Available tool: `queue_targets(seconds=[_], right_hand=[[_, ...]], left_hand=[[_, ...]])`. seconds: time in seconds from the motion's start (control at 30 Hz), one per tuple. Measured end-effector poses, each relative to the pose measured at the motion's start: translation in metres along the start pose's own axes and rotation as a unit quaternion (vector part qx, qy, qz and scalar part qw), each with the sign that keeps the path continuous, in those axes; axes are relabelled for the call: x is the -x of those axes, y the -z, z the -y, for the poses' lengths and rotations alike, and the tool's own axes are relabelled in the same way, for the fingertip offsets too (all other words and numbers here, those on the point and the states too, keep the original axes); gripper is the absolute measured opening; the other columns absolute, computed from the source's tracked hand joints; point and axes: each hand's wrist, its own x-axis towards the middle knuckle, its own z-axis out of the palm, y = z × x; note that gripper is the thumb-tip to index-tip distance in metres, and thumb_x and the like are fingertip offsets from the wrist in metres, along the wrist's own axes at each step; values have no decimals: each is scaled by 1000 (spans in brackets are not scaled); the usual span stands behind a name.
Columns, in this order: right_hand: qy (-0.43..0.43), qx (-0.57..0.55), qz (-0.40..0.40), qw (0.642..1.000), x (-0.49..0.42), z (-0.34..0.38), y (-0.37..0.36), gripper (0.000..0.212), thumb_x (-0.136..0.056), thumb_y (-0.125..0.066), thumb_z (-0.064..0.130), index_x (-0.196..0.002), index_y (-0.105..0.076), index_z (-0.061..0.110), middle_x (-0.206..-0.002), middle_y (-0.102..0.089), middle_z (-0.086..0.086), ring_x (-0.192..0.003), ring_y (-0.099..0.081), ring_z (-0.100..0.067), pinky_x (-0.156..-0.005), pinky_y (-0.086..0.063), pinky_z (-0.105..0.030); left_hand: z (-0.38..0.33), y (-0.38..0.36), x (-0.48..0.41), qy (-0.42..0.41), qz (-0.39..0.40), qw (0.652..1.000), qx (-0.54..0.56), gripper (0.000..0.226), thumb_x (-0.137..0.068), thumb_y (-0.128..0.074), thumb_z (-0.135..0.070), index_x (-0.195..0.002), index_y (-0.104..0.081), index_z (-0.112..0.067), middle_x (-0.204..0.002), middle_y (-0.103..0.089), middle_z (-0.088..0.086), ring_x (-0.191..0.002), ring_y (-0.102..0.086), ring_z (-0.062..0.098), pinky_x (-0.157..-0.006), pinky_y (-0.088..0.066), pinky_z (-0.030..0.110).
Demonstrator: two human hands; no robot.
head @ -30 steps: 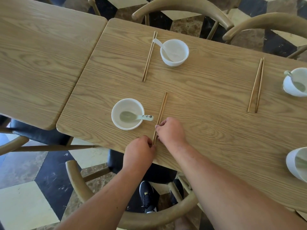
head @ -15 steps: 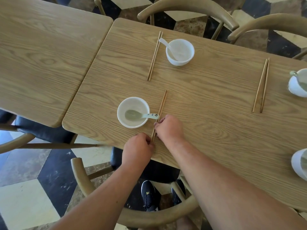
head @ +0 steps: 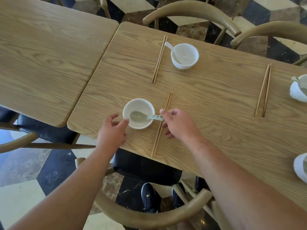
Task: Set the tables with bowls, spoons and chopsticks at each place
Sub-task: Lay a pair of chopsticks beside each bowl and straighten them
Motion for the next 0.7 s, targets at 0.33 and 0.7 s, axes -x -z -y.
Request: queue_targets(seconds=[0.33, 0.7], right_hand=[[-35, -62, 71, 995, -15, 4, -29, 22, -103, -62, 18, -125, -65, 14, -90, -75, -13, -59, -71, -19, -63, -65, -37], [-40, -64, 53, 996, -11, -1, -28, 17, -100, -63, 17, -113, -70, 7, -78, -74, -9, -58, -69, -20, -59, -63, -35]], left_hand=[[-9, -9, -20, 59, 98, 986, 121, 50, -102, -61, -4, -142, -55, -33, -125, -71, 8, -96, -80, 27, -78, -65, 36], [-5, -9, -12, 60, 100, 987, 114, 47, -101, -65, -10, -142, -56, -33, -123, -73, 8, -97, -81, 27, -83, -66, 39]])
